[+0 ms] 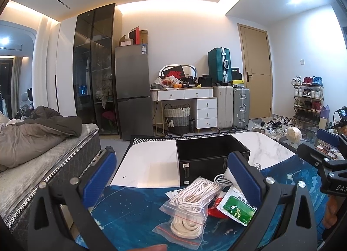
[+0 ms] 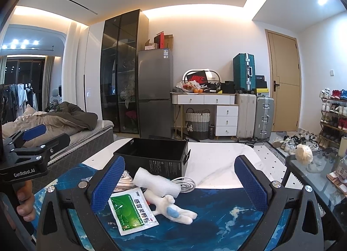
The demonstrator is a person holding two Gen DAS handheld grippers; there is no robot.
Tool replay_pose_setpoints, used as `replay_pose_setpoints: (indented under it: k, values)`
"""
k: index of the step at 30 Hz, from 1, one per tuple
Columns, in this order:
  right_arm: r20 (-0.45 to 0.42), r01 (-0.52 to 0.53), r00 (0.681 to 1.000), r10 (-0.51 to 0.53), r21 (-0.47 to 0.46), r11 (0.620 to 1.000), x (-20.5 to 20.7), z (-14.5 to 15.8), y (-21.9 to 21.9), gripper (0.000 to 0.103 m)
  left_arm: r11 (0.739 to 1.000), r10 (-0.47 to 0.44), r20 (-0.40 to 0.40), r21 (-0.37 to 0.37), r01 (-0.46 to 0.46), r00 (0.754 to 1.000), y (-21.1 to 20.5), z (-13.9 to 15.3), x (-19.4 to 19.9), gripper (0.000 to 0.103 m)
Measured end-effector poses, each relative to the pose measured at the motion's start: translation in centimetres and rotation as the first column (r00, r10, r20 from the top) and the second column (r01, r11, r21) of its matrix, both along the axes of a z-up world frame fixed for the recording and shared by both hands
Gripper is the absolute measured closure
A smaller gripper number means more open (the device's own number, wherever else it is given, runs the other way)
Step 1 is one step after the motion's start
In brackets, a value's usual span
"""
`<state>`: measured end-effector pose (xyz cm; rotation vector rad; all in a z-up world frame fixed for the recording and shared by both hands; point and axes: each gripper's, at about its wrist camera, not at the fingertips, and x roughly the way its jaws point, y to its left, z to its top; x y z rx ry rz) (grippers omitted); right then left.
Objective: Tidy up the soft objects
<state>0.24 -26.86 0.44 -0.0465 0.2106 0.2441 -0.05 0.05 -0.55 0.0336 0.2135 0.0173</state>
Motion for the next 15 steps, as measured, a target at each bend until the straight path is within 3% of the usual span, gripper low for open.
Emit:
replay_pose_setpoints:
  k: [15]
  values:
    - [0.000, -0.004, 1.000, 0.004, 0.001, 1.000, 0.07, 0.14, -0.02, 0.000, 1.000, -0.007, -0.004, -0.006, 0.007, 1.000, 0.00, -0.03, 0.22, 0.000]
